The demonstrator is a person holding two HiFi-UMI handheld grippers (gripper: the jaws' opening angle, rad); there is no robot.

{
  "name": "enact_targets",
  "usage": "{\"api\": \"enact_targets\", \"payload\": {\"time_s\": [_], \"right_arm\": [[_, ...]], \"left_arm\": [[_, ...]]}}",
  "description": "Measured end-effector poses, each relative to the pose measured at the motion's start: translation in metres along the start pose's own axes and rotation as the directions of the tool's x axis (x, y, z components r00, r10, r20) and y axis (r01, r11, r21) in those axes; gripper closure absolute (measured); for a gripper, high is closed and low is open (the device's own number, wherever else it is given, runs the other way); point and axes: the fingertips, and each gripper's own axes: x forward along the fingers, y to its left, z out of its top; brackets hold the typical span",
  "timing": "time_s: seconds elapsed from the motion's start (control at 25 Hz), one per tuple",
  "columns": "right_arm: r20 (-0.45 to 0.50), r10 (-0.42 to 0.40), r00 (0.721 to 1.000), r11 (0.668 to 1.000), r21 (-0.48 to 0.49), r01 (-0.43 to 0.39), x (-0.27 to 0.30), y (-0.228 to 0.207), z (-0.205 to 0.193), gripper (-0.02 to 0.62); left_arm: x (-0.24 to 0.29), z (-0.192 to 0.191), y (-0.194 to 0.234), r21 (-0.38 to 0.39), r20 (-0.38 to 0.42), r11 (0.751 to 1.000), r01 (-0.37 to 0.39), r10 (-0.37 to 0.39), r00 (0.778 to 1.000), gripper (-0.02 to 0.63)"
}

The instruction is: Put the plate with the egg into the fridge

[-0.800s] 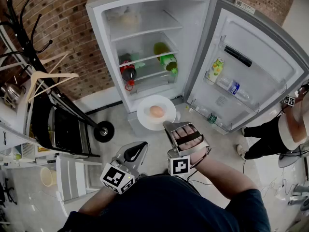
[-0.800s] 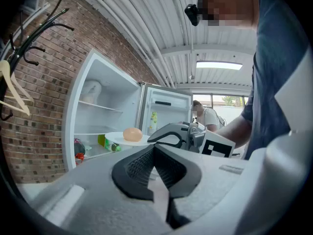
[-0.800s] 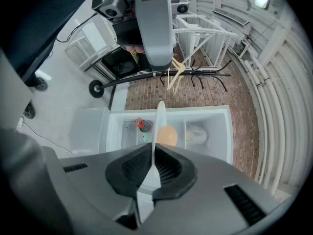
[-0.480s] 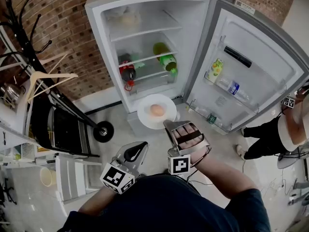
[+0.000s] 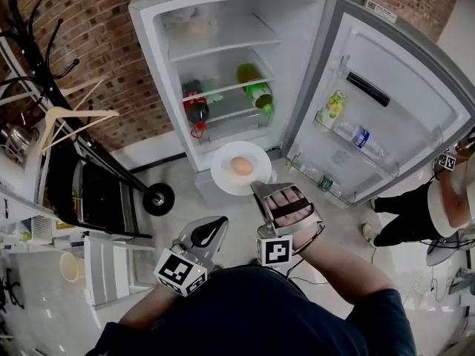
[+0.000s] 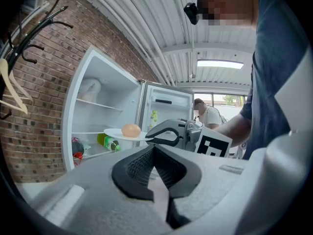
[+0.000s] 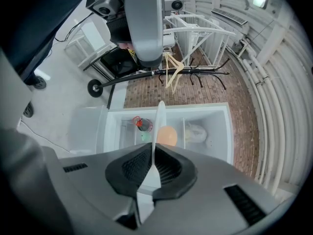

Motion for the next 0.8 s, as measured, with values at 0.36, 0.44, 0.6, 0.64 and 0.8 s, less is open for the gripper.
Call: {"api": "enact_targets", "payload": {"time_s": [0.36, 0.44, 0.6, 0.64, 0.8], "right_arm": [[0.046, 0.016, 0.999, 1.000, 0.008, -0.016, 0.016, -0.001, -0.017, 0.575], [0.060, 0.011, 0.998, 1.000, 0.007, -0.012, 0.021, 0.000, -0.022, 0.575], [0.094, -0.014, 0.996, 1.000, -0.006, 0.014, 0.030, -0.008, -0.025, 0.575], [0.096, -0.013, 0.995, 1.000, -0.007, 0.014, 0.033, -0.007, -0.026, 0.575], [0.108, 0.006, 0.994, 1.000, -0.007, -0.005, 0.050, -0.003, -0.027, 0.575]], "left_arm": [[0.021, 0.006, 0.000, 0.000, 0.007, 0.999, -0.048, 0.048, 0.999, 0.601], [0.027, 0.004, 0.000, -0.002, 0.013, 0.998, -0.068, 0.068, 0.998, 0.601], [0.035, -0.003, 0.002, -0.021, 0.012, 0.995, -0.100, 0.100, 0.995, 0.601], [0.037, -0.005, 0.003, -0.023, 0.008, 0.995, -0.102, 0.102, 0.995, 0.601], [0.047, -0.006, 0.014, -0.025, 0.003, 0.995, -0.101, 0.101, 0.995, 0.601]]}}
